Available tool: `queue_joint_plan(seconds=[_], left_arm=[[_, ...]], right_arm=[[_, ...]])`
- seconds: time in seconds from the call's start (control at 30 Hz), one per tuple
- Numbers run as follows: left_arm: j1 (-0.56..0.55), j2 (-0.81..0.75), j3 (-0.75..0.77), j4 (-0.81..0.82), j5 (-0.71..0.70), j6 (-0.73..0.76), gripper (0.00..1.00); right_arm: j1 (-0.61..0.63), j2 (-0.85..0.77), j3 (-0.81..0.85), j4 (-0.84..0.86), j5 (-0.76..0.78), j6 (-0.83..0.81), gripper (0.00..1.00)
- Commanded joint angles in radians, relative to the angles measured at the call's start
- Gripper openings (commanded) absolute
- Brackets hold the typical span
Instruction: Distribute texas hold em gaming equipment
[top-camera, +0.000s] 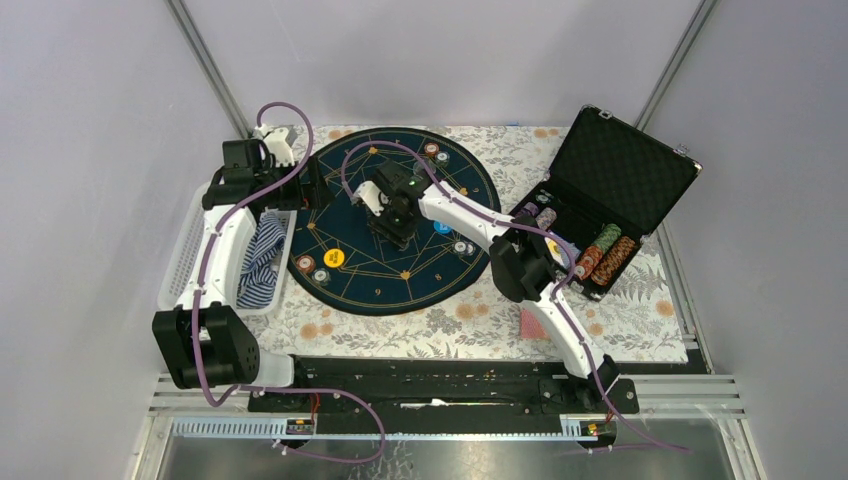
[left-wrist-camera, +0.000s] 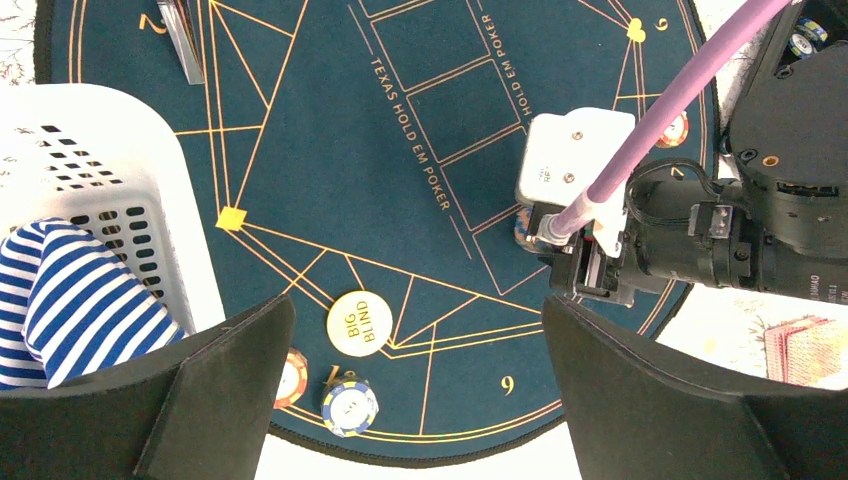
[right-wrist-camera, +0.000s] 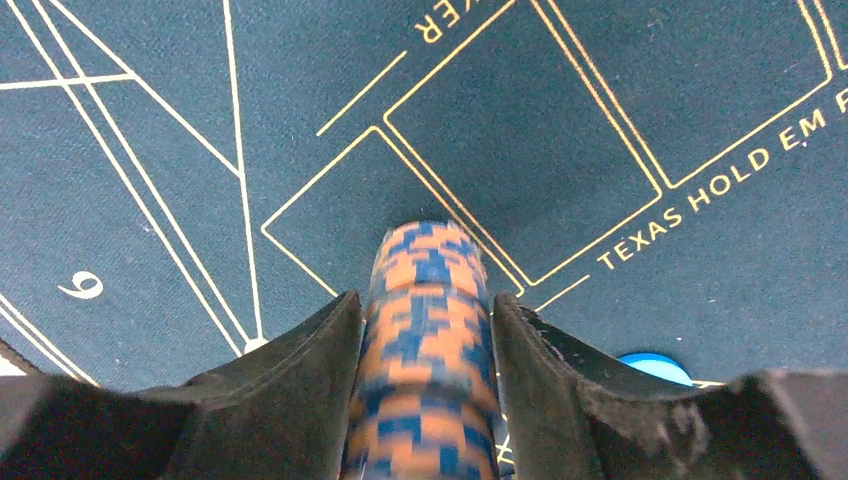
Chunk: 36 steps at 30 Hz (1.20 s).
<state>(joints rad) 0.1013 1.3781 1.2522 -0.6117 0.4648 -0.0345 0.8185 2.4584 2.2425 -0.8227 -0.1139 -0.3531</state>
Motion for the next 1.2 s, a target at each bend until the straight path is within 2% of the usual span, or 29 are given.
queue_joint_plan(seconds=[0.0, 0.33, 0.6, 0.77, 0.93, 1.07, 1.17], left_arm=[[0.010, -0.007, 0.052, 0.033, 0.024, -0.005, 0.99], [0.012, 0.001, 0.057, 0.031, 0.039, -0.009, 0.99], [0.012, 0.006, 0.058, 0.032, 0.038, -0.009, 0.99], [0.013, -0.002, 0.052, 0.032, 0.042, -0.008, 0.99], [0.013, -0.001, 0.052, 0.033, 0.044, -0.008, 0.99], [0.013, 0.005, 0.057, 0.033, 0.057, -0.013, 0.99], [0.012, 0.002, 0.054, 0.033, 0.059, -0.014, 0.99]], right_arm=[[0.009, -0.051, -0.004, 0.040, -0.002, 0.001, 0.62], [0.009, -0.133, -0.033, 0.011, 0.000, -0.002, 0.76], [0.007, -0.194, -0.087, -0.007, -0.001, -0.011, 0.84], [-0.006, -0.331, -0.235, 0.054, -0.034, 0.012, 0.90], [-0.019, -0.446, -0.410, 0.107, -0.056, 0.020, 0.91], [-0.021, -0.478, -0.533, 0.190, -0.063, 0.029, 0.92], [-0.032, -0.458, -0.556, 0.227, -0.077, 0.050, 0.94]])
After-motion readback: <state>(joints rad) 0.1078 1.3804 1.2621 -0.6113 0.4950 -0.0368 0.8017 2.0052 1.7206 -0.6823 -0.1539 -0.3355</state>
